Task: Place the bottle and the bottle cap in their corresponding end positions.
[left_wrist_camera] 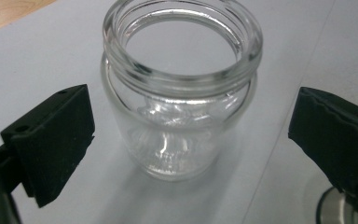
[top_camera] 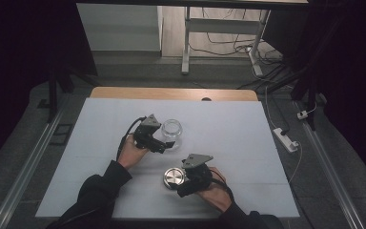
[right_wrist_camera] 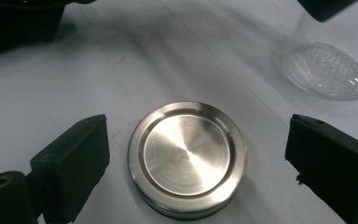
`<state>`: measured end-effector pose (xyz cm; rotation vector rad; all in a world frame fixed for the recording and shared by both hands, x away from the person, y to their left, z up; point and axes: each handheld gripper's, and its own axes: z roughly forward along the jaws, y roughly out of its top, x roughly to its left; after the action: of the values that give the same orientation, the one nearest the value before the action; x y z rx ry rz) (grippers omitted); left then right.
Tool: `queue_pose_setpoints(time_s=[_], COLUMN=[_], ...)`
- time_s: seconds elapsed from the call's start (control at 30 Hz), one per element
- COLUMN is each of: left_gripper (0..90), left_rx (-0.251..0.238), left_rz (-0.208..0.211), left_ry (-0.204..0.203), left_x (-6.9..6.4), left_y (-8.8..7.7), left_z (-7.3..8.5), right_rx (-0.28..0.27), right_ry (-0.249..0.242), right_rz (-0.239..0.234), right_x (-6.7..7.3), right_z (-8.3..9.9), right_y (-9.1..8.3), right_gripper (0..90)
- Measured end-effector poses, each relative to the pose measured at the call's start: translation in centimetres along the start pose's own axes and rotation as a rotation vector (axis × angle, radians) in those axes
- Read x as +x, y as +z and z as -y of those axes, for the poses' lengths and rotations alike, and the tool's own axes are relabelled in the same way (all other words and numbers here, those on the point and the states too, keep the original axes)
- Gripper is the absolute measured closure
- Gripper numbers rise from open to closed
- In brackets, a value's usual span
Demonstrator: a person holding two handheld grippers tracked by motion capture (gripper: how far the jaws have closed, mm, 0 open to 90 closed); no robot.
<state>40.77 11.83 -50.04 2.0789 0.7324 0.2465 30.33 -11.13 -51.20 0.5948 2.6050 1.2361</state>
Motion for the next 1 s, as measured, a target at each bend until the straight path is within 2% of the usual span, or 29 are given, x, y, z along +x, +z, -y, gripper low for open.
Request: queue_pose_setpoints(time_s=[0.2,0.33,0.53,0.63,0.8,1.0], left_gripper=[0.0,0.0,0.0,0.0,0.0,0.0], left_rx=[-0.014,-0.018,-0.048,-0.053,-0.064,-0.070], left_rz=[0.030,0.036,0.047,0.043,0.076,0.102], left_ry=[-0.001,0.006,-0.009,-0.005,-0.021,-0.039], left_x=[-0.4,-0.8,-1.2,-1.5,-1.7,-2.1], left_y=[-0.8,-1.3,-2.5,-3.1,-4.0,-5.0], left_z=[0.2,0.4,0.7,0.8,1.2,1.9], right_rx=[-0.001,-0.002,-0.005,-0.013,-0.029,-0.033], right_ry=[0.028,0.027,0.020,0.020,0.030,0.013], right_rz=[-0.017,-0.024,-0.029,-0.026,-0.023,-0.005], right_x=[-0.3,-0.2,-0.2,-0.3,-0.5,-0.7], right_z=[0.0,-0.1,-0.2,-0.3,-0.3,-0.4], right_y=[-0.3,-0.5,-0.9,-1.3,-1.8,-2.3], right_gripper=[4.3,3.1,1.4,0.3,0.0,0.0])
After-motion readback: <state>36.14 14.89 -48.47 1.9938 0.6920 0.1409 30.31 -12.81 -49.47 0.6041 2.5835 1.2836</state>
